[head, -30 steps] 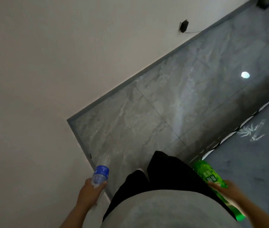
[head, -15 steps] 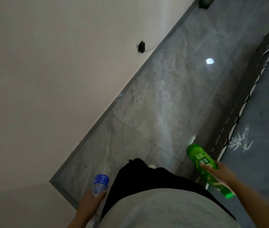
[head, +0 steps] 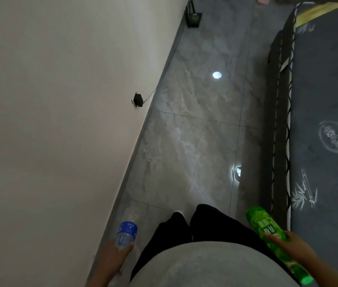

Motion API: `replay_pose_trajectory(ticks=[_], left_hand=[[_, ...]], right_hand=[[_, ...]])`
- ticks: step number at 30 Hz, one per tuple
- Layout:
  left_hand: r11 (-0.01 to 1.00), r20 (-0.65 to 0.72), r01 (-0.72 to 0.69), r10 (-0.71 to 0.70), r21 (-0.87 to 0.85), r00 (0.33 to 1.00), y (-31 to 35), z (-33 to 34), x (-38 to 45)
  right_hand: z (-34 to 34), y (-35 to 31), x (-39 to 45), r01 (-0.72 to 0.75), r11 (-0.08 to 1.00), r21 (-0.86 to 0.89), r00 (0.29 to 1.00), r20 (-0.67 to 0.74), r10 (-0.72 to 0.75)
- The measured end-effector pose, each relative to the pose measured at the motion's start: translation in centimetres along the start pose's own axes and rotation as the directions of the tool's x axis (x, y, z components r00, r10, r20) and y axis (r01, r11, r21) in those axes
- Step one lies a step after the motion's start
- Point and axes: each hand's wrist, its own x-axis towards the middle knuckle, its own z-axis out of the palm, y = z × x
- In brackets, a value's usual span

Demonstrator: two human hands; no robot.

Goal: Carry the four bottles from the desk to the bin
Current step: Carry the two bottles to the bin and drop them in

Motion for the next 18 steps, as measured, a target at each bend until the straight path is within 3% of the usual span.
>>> replay_pose_trajectory(ticks=[8,18], left_hand=[[0.976,0.047,-0.156,0.151,0.151,0.987,17.7,-2.1,9.3],[0.964,0.107,-0.086,0.06,0.253,0.992,31.4,-0.5,14.5]], right_hand=[[-3.6,-4.3,2.9,-0.162,0.958,0.236,0.986,0.0,0.166],[-16.3,-18.8,12.2,-0.008,0.944,0.329,0.994,-0.097,0.042]])
